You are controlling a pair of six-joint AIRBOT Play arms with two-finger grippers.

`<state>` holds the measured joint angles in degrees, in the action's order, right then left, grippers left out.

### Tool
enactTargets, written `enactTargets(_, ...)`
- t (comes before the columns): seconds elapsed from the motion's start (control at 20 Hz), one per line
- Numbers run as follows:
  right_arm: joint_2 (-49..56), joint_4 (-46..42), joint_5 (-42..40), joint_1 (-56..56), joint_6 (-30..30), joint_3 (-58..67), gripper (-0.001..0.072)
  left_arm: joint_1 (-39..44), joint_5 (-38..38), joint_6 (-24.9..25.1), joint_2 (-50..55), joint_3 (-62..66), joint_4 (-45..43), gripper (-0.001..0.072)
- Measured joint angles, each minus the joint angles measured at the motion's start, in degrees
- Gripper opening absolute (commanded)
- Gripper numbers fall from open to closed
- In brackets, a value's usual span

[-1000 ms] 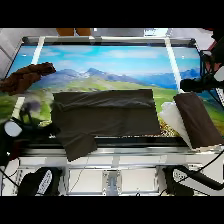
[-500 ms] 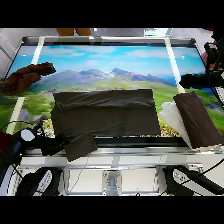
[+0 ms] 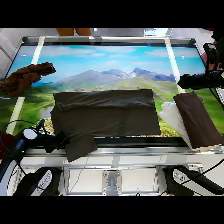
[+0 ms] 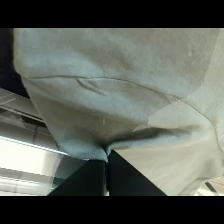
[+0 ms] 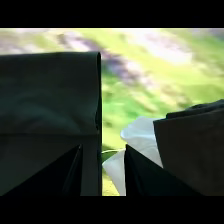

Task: Fold the shirts.

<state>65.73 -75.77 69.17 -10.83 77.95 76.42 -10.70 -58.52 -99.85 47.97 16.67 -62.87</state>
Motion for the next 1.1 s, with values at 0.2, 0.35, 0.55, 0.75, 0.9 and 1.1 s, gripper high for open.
enactTargets(0.2,0.0,0.7,9.2,-1.4,0.8,-4.1,0.028,0.0,-1.1,1.4,0.2,0.0,0.3,0.0014)
enactTargets(0.35,-0.1,4.2,15.8,-3.7,1.4,-15.6,0.0437,0.0,-1.6,2.6,0.2,0.0,0.3,0.0015)
enactTargets(0.55,-0.2,12.1,13.1,-5.6,2.2,-33.2,0.0454,0.0,-2.4,3.8,0.2,0.0,0.3,0.0015)
enactTargets(0.75,-0.2,20.6,1.9,-6.1,4.9,-45.9,0.0446,0.0,-2.6,4.9,0.2,0.0,0.3,0.0014)
enactTargets(0.9,-0.2,28.1,-7.1,-6.3,6.1,-50.6,0.0437,0.0,-2.6,5.2,0.2,0.0,0.3,0.0015)
enactTargets(1.1,-0.2,33.3,-15.1,-6.3,7.2,-52.7,0.0061,0.0,-2.7,5.3,0.2,0.0,0.3,0.0014)
